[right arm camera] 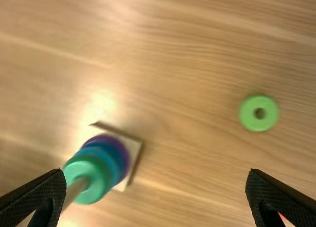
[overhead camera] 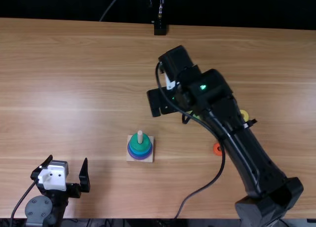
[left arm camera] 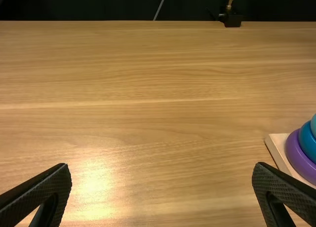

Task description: Build the Hanoi tower: stack the rings onto the peg from bottom to top in this color order: purple, dark blue, light blue, dark green, light green, yellow, orange.

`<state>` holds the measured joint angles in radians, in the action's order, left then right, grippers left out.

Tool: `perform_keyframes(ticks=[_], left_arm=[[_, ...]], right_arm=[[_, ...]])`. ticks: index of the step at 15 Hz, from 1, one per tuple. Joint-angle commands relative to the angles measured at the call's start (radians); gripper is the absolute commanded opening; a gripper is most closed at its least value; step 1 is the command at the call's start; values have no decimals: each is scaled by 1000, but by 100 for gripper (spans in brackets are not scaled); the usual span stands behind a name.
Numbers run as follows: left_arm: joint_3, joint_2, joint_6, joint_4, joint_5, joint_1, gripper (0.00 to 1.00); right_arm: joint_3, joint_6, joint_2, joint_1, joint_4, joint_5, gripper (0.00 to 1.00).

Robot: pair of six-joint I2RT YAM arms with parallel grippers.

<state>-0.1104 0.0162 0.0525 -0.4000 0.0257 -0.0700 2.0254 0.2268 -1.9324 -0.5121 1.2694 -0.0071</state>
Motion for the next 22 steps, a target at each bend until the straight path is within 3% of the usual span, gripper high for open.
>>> perform_keyframes(ticks=[1, 4, 8, 10, 13, 22], left_arm=[[110, -16, -12, -73, -4, 12, 100], [110, -16, -12, -73, -4, 12, 100], [110, -16, -12, -73, -4, 12, 100], [110, -16, -12, -73, -4, 12, 100], [110, -16, -12, -73, -4, 12, 100], [110, -16, -12, -73, -4, 12, 100]], right_arm=[[16, 3, -59, 55, 2, 7, 100], [-2, 0, -125, 139, 4, 7, 100], [-117, -10, -139, 178, -18, 3, 100], [-226, -52, -137, 184, -180, 5, 100], [-320, -59, -137, 218, -399, 7, 100], [-395, -65, -154, 276, -392, 9, 100]])
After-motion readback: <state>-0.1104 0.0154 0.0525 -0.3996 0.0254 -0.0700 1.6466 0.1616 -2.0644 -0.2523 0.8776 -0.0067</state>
